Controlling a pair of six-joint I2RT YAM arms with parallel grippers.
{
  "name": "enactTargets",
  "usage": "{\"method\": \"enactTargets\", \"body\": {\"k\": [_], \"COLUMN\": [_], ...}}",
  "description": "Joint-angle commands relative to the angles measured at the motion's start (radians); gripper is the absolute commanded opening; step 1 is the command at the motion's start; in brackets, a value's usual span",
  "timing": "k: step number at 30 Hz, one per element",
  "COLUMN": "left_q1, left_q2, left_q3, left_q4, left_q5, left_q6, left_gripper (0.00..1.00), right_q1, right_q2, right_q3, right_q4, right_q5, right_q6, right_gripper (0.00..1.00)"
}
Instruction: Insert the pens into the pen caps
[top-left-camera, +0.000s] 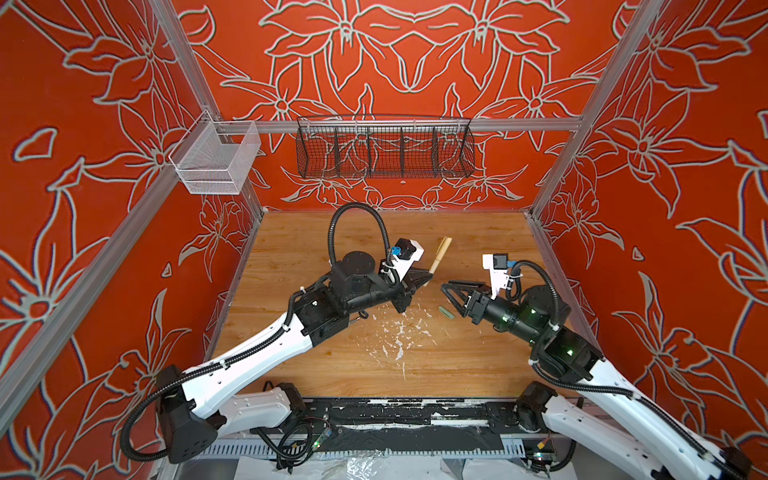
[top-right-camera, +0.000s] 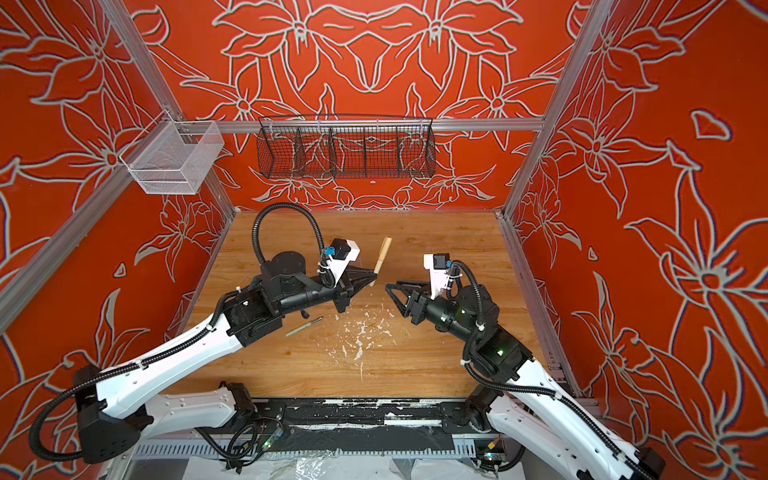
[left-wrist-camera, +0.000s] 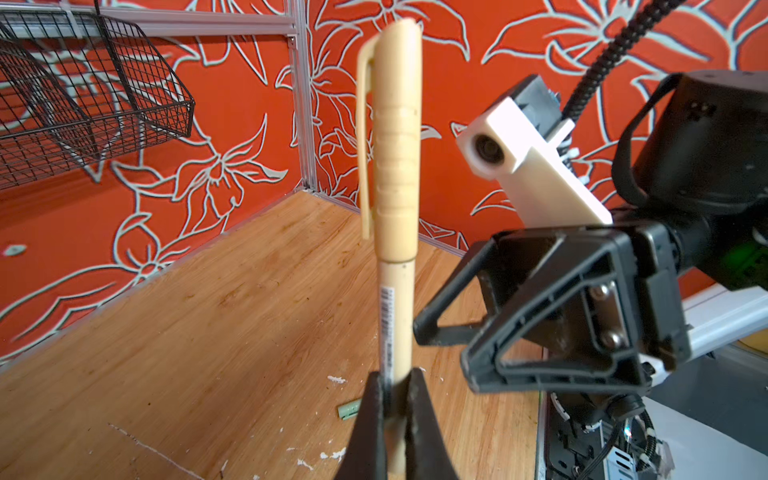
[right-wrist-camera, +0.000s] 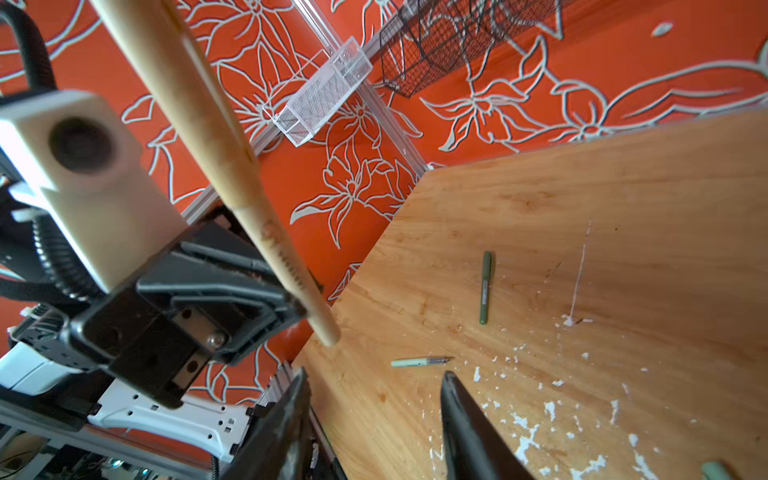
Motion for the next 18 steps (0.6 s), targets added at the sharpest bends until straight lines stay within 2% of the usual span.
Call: {"method": "enactTargets", "body": {"k": [1,10,18], "left_q1": [-0.001,-0.001,-0.001], "left_q2": [-0.013,-0.011,-0.020], "left_q3": [-0.020,-0.055,-0.065], "left_q4": [0.043,0.048,0.049], "left_q5": [-0.005,0.037,0.057], "left_q6": [-0.014,-0.045,-0.053], "left_gripper": [0.00,0.00,0.00], "right_q1": [-0.027,-0.034,-0.034], "right_q2": [-0.022,0.040,0.133], "right_q3": [0.081,0.190,0.222], "right_q4": [-0.018,0.005,0.056], "right_q5": [-0.063,-0.119,-0.140], "right_q6": [-0.043,-0.120,-0.126], "right_gripper": [0.56,0.55,0.51]}}
